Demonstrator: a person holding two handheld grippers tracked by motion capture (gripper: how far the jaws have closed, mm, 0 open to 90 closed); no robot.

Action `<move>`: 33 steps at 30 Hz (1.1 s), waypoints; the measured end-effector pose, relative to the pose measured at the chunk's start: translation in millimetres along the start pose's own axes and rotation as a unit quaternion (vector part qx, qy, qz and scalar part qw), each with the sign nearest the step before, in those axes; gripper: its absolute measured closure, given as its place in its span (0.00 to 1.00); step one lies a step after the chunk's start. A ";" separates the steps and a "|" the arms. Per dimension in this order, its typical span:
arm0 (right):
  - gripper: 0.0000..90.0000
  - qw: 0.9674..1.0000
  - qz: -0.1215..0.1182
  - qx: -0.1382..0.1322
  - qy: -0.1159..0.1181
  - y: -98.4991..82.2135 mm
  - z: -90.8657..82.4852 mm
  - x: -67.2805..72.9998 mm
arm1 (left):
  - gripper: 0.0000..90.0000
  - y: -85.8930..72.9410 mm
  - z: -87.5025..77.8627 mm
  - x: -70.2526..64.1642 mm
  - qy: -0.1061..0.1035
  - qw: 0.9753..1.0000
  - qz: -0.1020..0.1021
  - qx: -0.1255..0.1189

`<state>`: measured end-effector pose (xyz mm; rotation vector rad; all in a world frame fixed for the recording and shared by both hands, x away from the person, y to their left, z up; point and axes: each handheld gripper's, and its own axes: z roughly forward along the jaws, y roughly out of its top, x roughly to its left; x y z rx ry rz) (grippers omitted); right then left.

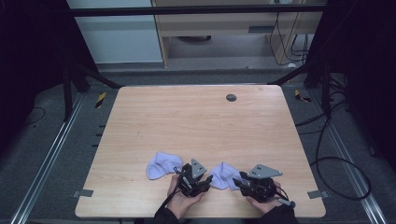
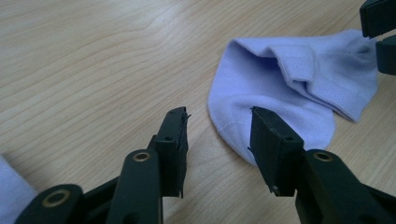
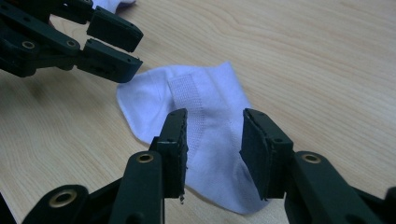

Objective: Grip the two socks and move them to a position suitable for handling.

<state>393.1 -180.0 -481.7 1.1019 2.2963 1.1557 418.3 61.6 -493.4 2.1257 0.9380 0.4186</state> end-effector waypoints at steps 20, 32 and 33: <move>0.76 0.998 -0.011 0.052 0.034 -7.0 18.7 7.5 | 0.89 -4.1 7.8 -10.4 -0.010 1.000 0.005 0.014; 0.96 0.997 -0.014 0.067 0.041 -5.1 19.9 9.6 | 0.96 -4.5 7.8 -11.0 -0.017 1.000 -0.002 0.014; 0.97 0.997 -0.014 0.068 0.041 -4.6 20.1 9.6 | 0.96 -4.5 7.8 -10.7 -0.019 1.000 -0.002 0.015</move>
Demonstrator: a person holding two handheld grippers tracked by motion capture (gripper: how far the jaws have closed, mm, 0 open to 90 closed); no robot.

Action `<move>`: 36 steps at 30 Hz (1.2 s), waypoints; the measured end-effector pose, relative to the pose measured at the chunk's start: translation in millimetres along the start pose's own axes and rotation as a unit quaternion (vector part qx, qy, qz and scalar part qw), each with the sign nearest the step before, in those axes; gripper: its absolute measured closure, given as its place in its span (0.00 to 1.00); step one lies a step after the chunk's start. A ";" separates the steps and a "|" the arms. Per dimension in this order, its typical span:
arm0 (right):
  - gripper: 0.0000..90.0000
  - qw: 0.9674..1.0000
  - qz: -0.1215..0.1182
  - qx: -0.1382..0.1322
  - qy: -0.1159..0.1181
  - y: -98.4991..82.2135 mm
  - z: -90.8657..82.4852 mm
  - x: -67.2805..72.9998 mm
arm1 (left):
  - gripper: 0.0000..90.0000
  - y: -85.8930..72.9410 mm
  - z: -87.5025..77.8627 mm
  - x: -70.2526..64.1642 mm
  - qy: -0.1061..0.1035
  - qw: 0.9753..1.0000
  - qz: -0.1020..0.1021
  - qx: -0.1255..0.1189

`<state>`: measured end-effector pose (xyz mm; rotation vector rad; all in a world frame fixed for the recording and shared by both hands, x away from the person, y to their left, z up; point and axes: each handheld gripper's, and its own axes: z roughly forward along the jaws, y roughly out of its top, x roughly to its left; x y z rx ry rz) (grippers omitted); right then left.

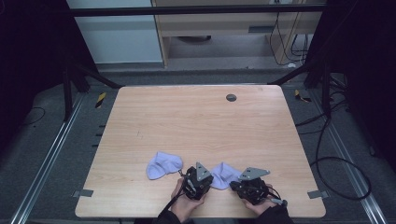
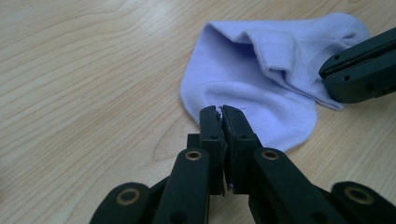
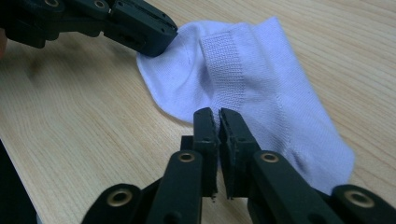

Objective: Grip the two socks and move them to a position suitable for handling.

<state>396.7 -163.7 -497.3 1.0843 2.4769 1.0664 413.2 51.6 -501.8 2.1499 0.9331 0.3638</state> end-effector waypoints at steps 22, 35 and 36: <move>0.99 0.989 0.067 -0.126 -0.041 9.3 -43.2 -22.0 | 0.98 1.0 -2.7 2.4 -0.012 1.000 0.005 0.002; 0.98 0.984 0.094 -0.098 -0.114 9.1 -31.6 -47.5 | 0.98 0.9 -0.8 2.1 -0.008 1.000 0.009 0.001; 0.98 0.984 0.094 -0.092 -0.120 8.2 -30.9 -48.4 | 0.98 0.9 -0.8 2.1 -0.008 1.000 0.009 0.001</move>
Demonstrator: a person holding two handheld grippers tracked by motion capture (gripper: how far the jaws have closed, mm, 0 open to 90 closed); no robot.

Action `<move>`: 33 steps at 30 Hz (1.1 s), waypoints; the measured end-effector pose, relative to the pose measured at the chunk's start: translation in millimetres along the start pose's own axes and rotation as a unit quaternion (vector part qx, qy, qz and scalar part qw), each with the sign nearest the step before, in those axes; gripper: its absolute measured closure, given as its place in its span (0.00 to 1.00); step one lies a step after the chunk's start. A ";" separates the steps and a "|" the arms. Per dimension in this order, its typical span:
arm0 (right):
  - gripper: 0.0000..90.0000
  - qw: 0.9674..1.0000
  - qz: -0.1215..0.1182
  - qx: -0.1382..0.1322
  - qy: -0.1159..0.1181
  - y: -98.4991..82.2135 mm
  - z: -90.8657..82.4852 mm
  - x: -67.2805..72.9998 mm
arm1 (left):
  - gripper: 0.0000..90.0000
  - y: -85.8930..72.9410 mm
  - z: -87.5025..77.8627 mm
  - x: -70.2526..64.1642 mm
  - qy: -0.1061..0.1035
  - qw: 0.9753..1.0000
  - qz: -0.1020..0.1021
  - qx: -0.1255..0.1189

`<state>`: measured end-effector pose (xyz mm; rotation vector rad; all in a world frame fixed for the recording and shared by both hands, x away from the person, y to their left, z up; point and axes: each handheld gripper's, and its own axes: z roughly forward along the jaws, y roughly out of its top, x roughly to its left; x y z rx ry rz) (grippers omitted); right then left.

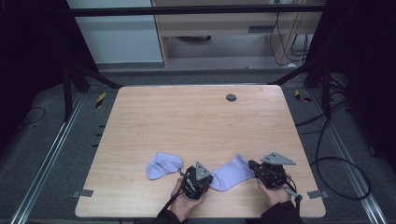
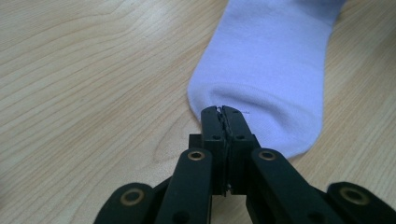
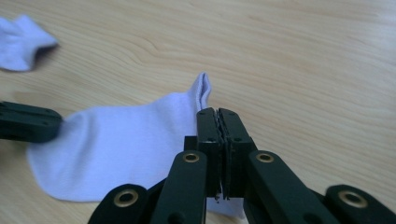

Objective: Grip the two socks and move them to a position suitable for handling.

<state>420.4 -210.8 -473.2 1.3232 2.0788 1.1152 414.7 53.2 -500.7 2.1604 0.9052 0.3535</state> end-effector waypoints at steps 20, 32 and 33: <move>0.76 0.999 0.001 -0.034 -0.025 -0.6 -10.4 -11.5 | 0.60 14.7 -48.5 32.9 0.029 0.997 -0.027 -0.065; 0.62 0.998 -0.008 -0.064 -0.004 18.7 -17.3 2.5 | 0.53 12.8 -99.7 87.4 0.071 0.988 -0.085 -0.109; 0.62 0.998 -0.009 -0.066 -0.002 20.5 -17.7 4.0 | 0.53 11.0 -103.7 91.6 0.075 0.987 -0.089 -0.109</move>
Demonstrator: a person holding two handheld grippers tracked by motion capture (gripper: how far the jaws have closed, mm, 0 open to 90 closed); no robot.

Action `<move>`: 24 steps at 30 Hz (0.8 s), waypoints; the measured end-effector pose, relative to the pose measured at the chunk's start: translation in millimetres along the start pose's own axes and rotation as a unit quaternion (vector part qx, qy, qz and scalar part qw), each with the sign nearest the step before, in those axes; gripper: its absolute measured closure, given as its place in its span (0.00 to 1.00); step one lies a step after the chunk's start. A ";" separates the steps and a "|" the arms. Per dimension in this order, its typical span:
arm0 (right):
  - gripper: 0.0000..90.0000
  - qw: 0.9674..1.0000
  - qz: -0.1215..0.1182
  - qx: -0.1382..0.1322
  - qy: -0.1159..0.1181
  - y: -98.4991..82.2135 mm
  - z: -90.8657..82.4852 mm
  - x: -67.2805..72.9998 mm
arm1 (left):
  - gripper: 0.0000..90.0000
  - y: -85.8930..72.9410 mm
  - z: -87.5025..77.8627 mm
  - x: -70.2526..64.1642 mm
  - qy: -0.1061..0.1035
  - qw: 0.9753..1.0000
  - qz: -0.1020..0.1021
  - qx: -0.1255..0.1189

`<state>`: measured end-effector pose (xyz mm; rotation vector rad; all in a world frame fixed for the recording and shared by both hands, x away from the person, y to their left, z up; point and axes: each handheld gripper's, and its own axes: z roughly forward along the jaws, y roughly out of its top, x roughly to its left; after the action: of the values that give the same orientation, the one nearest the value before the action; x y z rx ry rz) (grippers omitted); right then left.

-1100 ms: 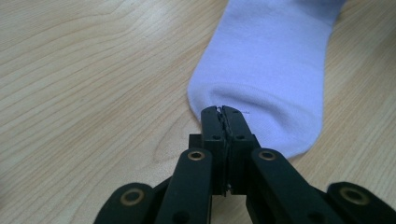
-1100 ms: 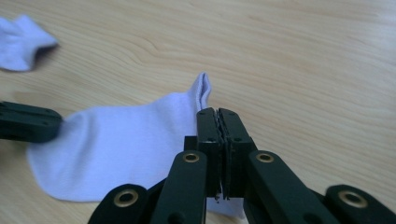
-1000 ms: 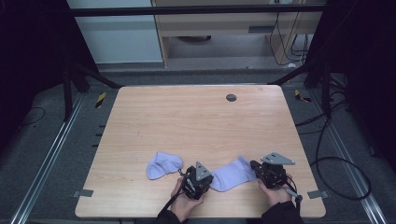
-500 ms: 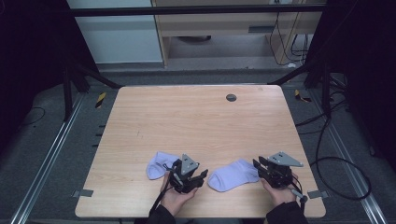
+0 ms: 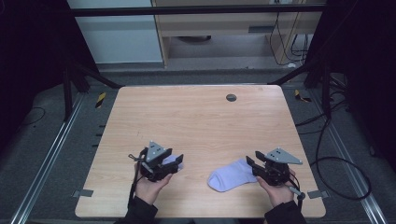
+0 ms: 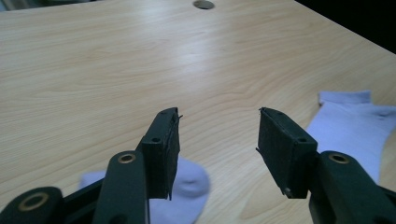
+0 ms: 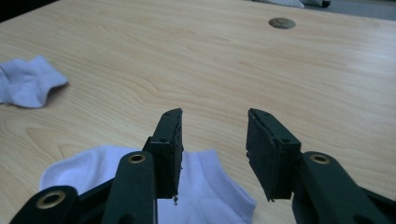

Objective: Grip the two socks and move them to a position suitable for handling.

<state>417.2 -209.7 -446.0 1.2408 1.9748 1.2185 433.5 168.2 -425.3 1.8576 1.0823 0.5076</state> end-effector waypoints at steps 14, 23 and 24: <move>0.60 0.999 -0.026 -0.011 0.045 28.7 17.2 33.8 | 0.51 -25.1 -34.3 54.8 0.048 0.998 -0.027 0.002; 0.63 0.995 -0.049 -0.008 0.085 44.9 35.6 69.9 | 0.54 -51.8 -45.6 82.6 0.081 0.995 -0.043 0.027; 0.64 0.994 -0.054 -0.007 0.091 47.4 39.1 76.2 | 0.55 -53.3 -45.3 83.8 0.081 0.995 -0.045 0.030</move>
<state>433.4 -117.0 -419.4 1.0332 2.1288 1.3280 421.1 272.6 -454.9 1.8345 1.2950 0.5862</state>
